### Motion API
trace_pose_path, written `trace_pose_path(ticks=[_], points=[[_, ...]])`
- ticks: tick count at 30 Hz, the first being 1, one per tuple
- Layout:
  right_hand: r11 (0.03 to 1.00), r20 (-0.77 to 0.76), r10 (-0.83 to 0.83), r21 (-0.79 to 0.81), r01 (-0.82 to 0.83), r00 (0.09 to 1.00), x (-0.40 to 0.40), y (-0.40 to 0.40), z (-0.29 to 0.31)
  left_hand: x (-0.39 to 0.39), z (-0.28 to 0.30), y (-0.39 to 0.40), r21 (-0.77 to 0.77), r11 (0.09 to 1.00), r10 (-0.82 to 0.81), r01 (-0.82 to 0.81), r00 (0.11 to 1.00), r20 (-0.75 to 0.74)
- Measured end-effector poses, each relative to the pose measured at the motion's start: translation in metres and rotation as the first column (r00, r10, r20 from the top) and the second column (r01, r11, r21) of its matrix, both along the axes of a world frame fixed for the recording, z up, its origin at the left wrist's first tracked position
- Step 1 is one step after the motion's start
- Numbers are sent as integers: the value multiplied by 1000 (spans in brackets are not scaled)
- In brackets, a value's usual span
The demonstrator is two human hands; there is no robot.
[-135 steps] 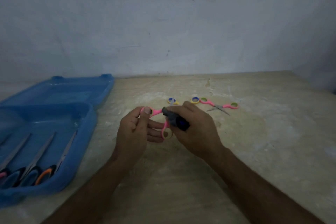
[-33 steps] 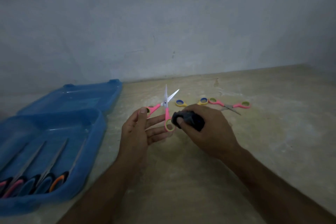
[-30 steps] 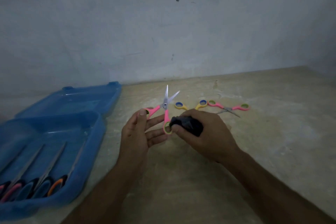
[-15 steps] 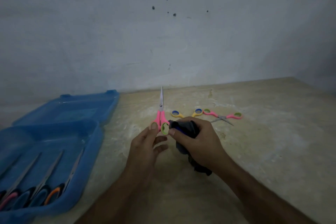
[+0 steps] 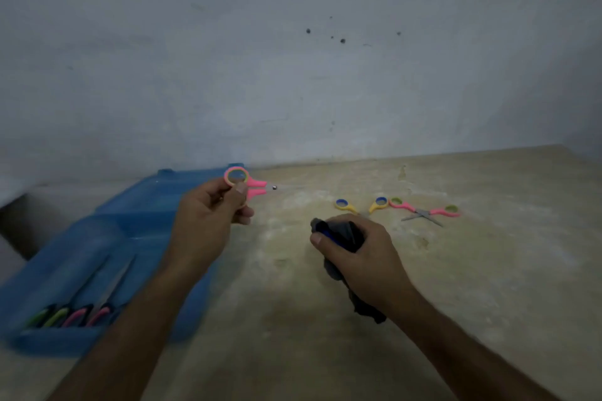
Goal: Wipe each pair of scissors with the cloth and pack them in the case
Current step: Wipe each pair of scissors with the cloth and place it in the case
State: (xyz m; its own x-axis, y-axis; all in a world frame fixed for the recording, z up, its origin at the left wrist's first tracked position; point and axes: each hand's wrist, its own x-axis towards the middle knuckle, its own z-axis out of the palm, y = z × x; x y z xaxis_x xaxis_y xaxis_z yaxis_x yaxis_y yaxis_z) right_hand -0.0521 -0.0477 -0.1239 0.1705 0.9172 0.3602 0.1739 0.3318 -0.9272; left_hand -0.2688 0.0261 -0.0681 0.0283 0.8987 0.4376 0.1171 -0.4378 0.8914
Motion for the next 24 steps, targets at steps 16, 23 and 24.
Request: trace_pose_path(ticks=[16,23,24], points=[[998,339,62,-10,-62,939,-49,-39,-19,-132,-1,70,-457,870,-321,-186,491,-810],[994,281,103,-59,-90,954,-49,-36,-22,-140,-32,93,-362,925,-322,-117,268,-908],[994,274,103,-63,-89,956,-49,-36,-22,-144,-38,95,-313,944,-278,-105,260,-925]])
